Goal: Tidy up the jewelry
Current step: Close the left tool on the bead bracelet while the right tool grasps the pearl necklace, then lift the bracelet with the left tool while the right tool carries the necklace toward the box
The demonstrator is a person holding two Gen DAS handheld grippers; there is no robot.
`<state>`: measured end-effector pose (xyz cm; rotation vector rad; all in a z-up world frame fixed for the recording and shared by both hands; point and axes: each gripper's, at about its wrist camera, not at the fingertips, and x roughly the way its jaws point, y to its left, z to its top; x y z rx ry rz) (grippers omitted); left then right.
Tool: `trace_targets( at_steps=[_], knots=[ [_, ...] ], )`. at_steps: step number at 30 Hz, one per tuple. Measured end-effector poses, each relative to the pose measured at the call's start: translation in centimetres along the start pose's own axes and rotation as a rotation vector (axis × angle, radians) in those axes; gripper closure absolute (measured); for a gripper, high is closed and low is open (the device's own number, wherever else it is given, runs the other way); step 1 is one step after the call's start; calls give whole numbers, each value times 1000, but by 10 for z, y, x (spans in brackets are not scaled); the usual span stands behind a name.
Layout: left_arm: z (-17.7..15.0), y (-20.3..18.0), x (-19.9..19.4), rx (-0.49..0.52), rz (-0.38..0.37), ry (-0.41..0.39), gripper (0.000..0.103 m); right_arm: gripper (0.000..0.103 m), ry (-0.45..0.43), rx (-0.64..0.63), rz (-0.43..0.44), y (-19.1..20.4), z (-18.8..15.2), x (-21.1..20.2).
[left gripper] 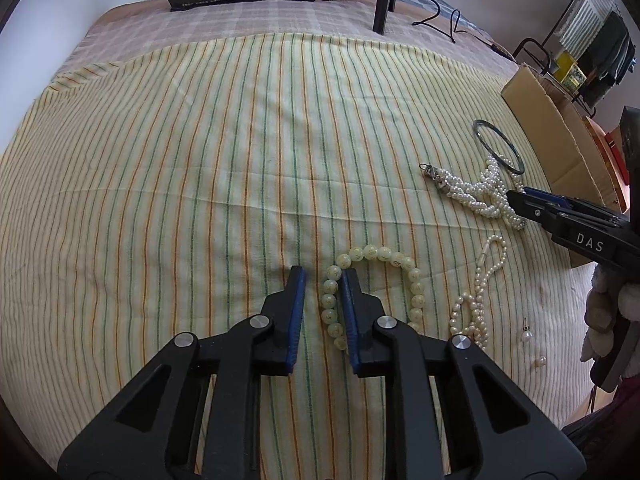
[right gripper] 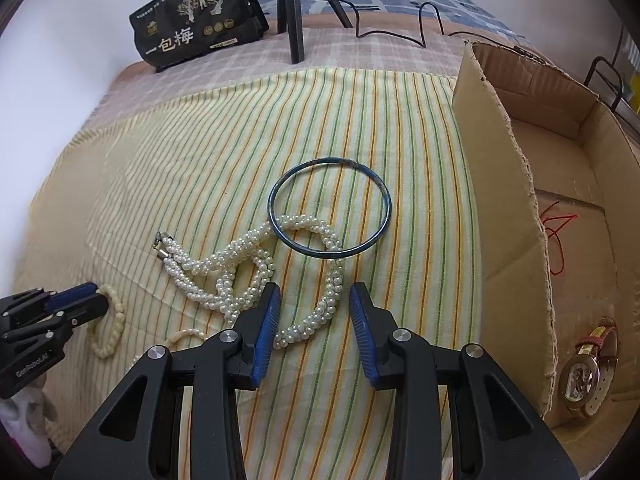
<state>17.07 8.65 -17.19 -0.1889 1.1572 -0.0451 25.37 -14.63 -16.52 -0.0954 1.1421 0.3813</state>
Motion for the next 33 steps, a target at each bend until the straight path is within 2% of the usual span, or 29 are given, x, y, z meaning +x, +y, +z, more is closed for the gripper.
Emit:
trace_targets(
  at_steps=[2,5,6,13,20,33],
  knots=[
    [-1,-1,0,13,11,-6,91,72,-5,1,1,0,0,1],
    [-1,-3,0,28,29,-14,95,93,-16,10,8,-1,0,1],
    [-1,-3,0,27,32,-13,97,94,-17,19,20,-2,1,2],
    [-1,-1,-2,12,26,-17,98,96,-26,51,93,-4,-2,-3],
    [-3,-1,-10,2,20,-29,98,96,-52,20,118,8,-6,-18],
    [10,-6,-46,-23,-20,-123,98,96,-162,-23,156,13,1,-64]
  ],
)
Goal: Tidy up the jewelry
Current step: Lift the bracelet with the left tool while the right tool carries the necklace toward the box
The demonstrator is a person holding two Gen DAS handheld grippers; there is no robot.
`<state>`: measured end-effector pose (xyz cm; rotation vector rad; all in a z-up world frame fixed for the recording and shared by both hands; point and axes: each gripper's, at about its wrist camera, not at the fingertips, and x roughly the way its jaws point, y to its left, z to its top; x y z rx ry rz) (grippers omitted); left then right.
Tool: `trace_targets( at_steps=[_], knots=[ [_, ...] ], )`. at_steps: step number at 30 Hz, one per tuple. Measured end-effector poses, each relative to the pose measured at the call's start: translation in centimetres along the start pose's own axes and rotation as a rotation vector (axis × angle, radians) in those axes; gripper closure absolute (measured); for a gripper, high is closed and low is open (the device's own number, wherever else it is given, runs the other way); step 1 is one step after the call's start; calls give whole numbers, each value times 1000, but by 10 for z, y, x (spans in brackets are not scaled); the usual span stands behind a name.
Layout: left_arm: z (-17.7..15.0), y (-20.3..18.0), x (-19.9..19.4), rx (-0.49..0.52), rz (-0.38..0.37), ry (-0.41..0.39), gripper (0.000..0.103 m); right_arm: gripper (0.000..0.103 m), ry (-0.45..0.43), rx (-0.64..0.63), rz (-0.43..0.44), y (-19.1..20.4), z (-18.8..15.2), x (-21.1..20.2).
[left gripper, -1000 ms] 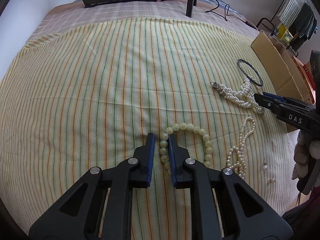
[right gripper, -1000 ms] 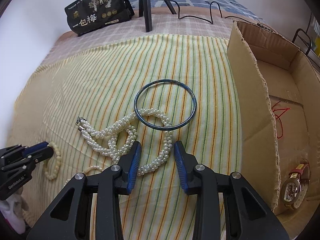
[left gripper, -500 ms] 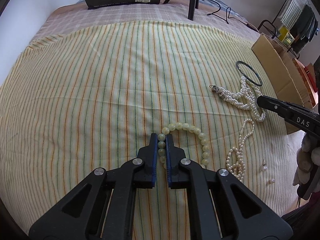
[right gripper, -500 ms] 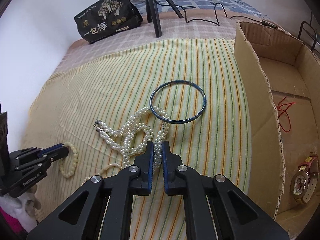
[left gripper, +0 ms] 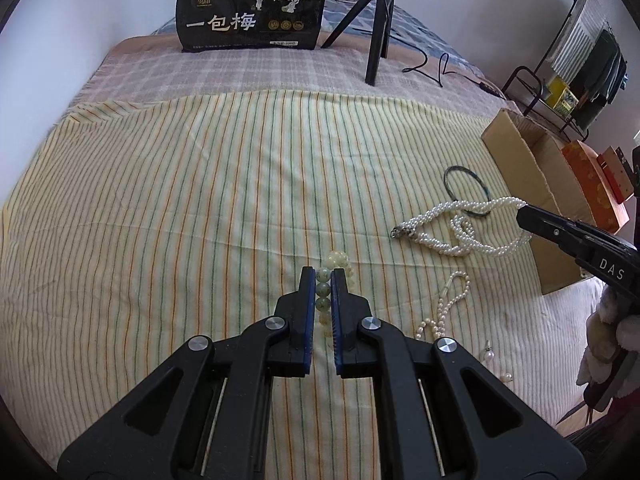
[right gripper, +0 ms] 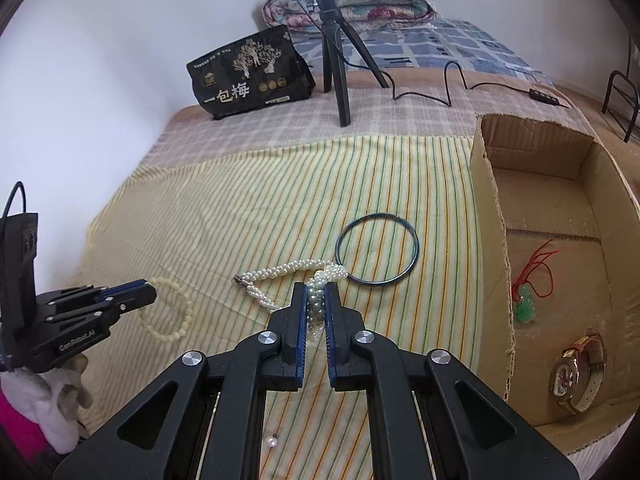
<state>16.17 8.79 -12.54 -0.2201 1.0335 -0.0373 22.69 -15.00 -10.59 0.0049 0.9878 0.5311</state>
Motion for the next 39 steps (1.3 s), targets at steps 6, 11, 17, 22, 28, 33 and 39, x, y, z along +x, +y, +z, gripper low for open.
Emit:
trace_targets(
  at_steps=[6,11,17,22,28,33,39],
  knots=[
    [8,-8,-16,-3,-23,-47,98,96,-52,-27,20,10,7,-17],
    [15,-13,-28,-17,-44,-77,98,96,-104,-19,46,14,15,-35],
    [23,-23,-44,-14,-72,-126,98,96,-169,-42,51,19,23,-59],
    [27,-35,-56,-14,-109,-150,98,96,-209,-44,55,20,27,-75],
    [29,-58,-68,13,-155,-172,98,96,-257,-26,56,12,29,-97],
    [33,-81,-72,23,-198,-181,98,96,-309,-3,58,1,34,-119],
    [38,-111,-75,51,-248,-192,98,97,-364,30,40,-18,41,-141]
  ],
)
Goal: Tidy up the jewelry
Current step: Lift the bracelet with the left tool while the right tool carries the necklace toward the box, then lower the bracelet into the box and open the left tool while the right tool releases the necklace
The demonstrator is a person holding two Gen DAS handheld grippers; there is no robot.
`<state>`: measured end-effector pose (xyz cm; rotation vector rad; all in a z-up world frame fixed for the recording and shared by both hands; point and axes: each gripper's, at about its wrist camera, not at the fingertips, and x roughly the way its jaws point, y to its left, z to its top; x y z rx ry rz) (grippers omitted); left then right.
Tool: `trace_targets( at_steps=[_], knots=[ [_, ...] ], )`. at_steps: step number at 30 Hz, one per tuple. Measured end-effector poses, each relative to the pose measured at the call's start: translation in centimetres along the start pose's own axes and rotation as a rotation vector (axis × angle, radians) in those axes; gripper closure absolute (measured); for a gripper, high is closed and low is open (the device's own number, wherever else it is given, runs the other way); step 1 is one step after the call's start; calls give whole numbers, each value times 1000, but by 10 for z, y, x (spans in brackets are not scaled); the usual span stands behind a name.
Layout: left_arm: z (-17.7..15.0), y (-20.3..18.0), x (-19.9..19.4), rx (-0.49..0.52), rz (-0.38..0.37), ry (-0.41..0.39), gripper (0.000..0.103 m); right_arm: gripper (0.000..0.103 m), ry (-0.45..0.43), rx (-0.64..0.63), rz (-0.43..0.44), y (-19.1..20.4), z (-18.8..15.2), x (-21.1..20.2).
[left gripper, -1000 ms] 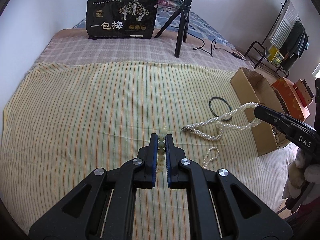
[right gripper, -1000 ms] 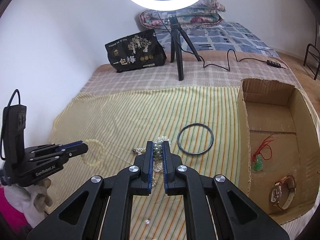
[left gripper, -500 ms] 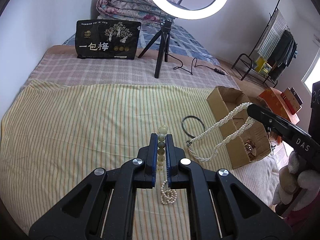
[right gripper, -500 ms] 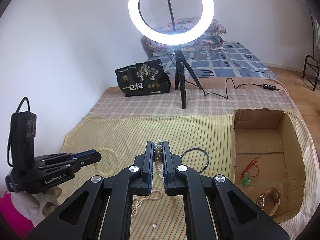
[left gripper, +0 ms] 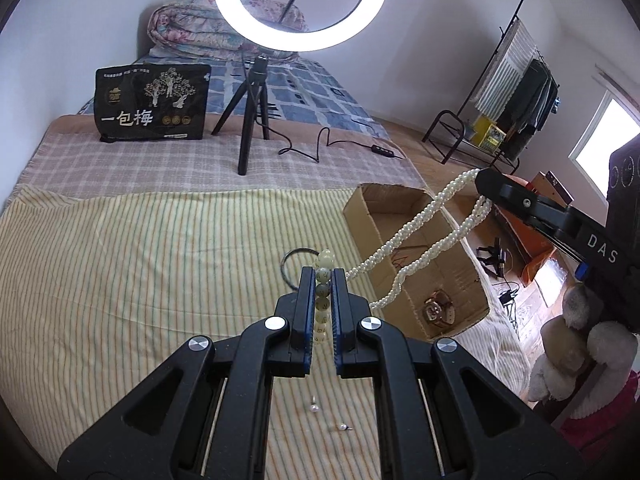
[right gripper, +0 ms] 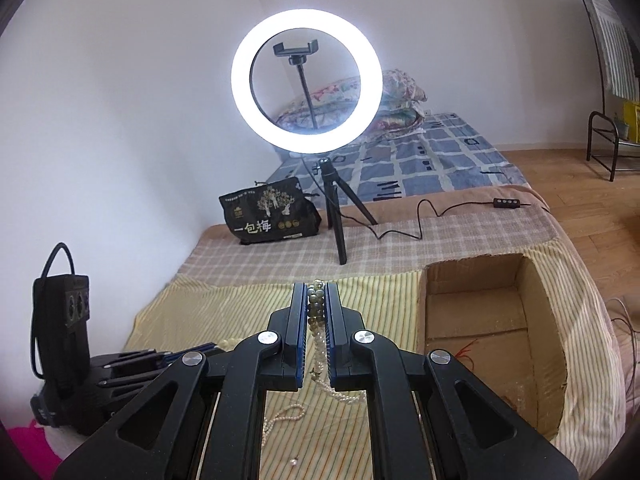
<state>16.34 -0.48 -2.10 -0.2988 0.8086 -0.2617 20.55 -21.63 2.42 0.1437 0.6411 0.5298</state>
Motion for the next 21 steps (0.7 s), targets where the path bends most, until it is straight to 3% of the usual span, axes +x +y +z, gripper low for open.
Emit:
trace_targets(
  at_steps=[14,21],
  knots=[
    [8,-71,33,54,-116,21,98,96,-28,64,-172,-78,18,-12],
    [7,-98,57,77,-154,52,98,96,-44,89,-219,-104,25,-14]
  ],
)
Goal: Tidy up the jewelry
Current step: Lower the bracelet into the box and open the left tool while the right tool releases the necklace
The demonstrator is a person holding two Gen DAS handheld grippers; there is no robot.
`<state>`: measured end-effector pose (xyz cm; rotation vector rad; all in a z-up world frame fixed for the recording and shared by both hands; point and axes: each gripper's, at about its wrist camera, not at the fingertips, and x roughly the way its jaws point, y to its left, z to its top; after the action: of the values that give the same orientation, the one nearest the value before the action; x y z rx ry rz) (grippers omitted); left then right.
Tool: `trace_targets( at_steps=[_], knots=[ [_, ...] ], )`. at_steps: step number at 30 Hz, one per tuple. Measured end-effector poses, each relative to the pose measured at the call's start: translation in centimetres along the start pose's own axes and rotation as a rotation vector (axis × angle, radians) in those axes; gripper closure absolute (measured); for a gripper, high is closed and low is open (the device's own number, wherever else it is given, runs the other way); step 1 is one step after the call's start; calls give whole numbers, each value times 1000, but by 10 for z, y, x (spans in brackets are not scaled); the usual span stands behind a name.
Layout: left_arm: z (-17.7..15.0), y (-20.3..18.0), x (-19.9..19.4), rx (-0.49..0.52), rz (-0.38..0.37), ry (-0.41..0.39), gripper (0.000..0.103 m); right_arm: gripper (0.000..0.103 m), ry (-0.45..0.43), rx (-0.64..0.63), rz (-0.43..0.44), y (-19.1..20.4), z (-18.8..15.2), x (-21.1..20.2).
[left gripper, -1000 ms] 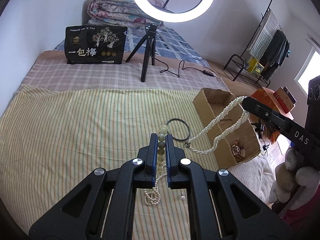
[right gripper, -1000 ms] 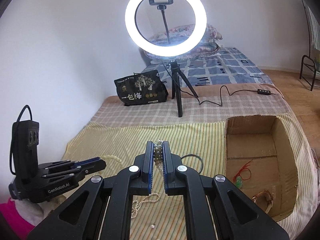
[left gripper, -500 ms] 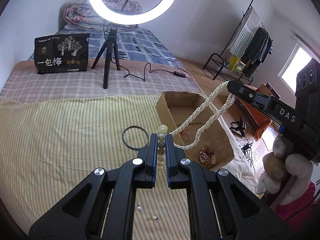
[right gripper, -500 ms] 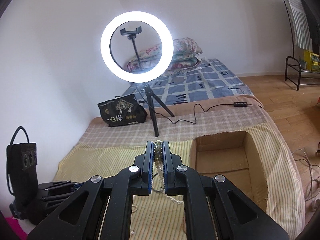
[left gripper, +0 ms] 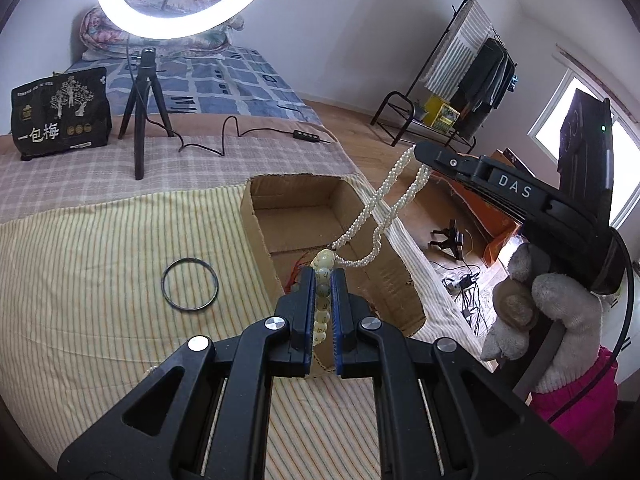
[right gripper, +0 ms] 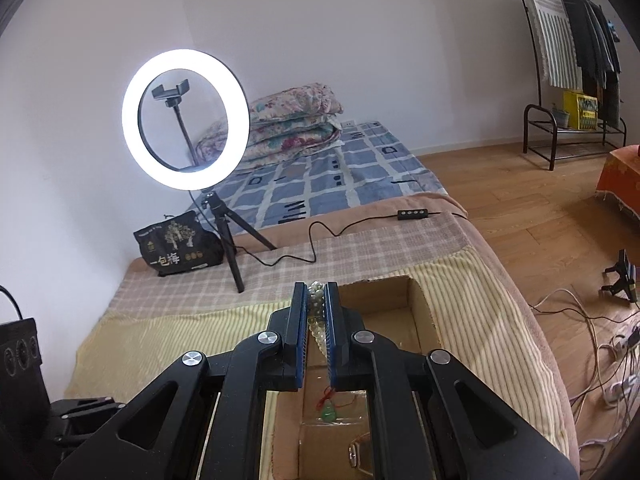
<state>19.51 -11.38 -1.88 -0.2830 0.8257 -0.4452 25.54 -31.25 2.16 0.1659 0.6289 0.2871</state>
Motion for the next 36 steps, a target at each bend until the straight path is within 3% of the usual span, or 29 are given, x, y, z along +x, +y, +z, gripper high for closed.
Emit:
trace_targets(
  at_steps=[20,32,34,35,36],
  knots=[
    [-20,-25,73,31,-11,120,98,96,116,46,-51,-51,-11,52],
    [-22,-28,80,48,-12,136,98,95,150,48,-61,-58,-15,63],
    [-22,-29,79,50,-11,139,98,92,156,51,-75,-59,-16,63],
    [-22,-29,79,51,-10,143,97,85,159,53,-74,-60,-16,63],
    [-22,-28,79,52,-8,143,90,70,161,55,-73,-60,-17,64]
  ],
)
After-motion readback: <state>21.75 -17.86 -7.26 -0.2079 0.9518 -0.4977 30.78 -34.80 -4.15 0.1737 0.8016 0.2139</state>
